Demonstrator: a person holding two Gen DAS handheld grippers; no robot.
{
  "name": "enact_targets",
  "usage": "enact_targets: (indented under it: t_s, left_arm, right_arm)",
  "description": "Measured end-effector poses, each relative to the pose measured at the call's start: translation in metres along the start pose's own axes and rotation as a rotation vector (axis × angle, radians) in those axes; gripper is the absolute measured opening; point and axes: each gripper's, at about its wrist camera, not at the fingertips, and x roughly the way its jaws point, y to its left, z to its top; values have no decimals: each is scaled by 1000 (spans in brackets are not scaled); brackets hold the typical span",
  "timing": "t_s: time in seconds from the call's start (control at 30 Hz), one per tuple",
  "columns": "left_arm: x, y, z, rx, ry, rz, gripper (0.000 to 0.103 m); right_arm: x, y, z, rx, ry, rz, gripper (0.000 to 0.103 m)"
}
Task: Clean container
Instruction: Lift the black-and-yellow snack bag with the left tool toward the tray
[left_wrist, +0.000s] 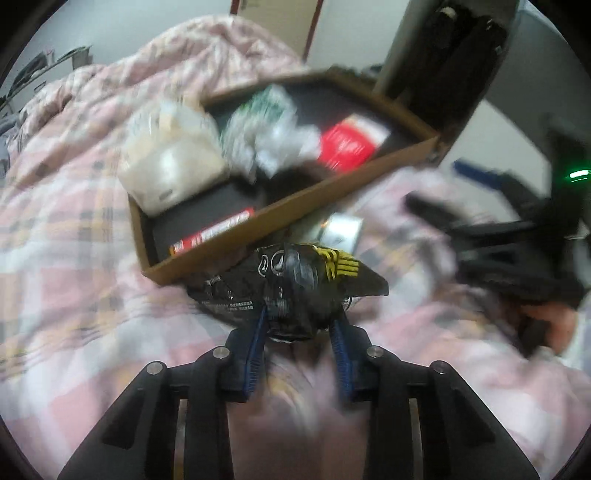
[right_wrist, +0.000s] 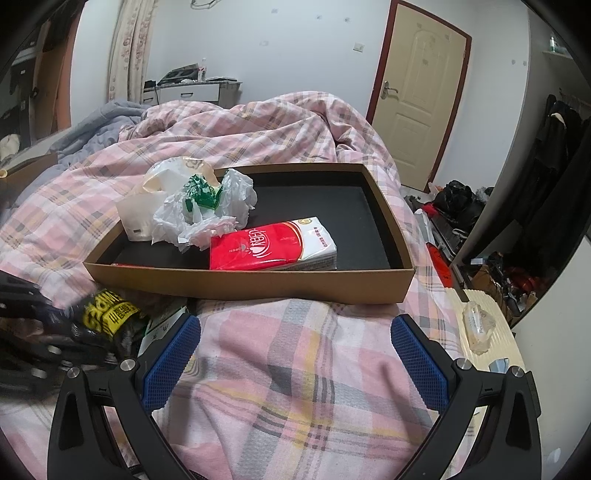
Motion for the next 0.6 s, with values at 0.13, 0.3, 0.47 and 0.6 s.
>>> enact_targets:
  t_s: [0.13,0.3,0.47,0.6]
  left_arm:
    - [-33,2,6,9,-89,-14,27]
    - [-40,12,11,-28,-189,14,26]
    - [-64,29,27,-62,-378,46,26]
    - [-50,46,48,-99,-426,71,26]
  right_arm:
    - [0,0,0,1,-1,0,102]
    - [-1,1,0,4,-4,1,102]
    - [-1,0,-1,5,-6,2,102]
    - [-1,0,-1,7,-7,3,102]
